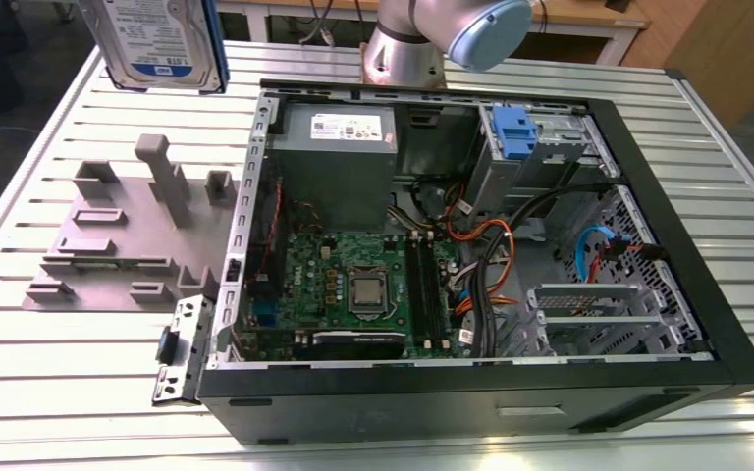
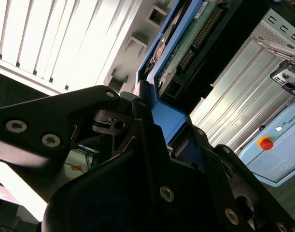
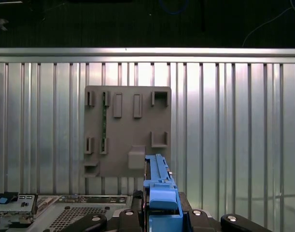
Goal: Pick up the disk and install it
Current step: 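Pick up the disk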
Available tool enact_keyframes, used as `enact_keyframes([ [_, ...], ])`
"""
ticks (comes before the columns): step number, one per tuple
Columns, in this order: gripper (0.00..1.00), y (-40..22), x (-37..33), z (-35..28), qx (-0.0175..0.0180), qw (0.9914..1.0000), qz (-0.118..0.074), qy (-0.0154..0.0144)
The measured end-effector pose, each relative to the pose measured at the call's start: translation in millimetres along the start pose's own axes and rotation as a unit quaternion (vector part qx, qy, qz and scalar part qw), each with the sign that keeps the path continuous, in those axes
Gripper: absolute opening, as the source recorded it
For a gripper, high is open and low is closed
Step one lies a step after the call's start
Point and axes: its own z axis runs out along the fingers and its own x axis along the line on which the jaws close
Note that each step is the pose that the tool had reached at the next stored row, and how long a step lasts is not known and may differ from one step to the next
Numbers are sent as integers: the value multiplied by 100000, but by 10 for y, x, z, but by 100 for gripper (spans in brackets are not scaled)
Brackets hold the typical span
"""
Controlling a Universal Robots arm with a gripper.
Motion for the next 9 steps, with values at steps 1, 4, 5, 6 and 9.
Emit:
enact_keyframes([
  [1, 36, -4, 0, 0, 4, 100000, 0, -2],
  [4, 36, -18, 0, 0, 3, 100000, 0, -1],
  [5, 36, -19, 0, 0, 5, 100000, 5, -3],
  [6, 36, -20, 0, 1, 8, 100000, 7, -5],
  [9, 36, -28, 0, 0, 2, 100000, -1, -1],
])
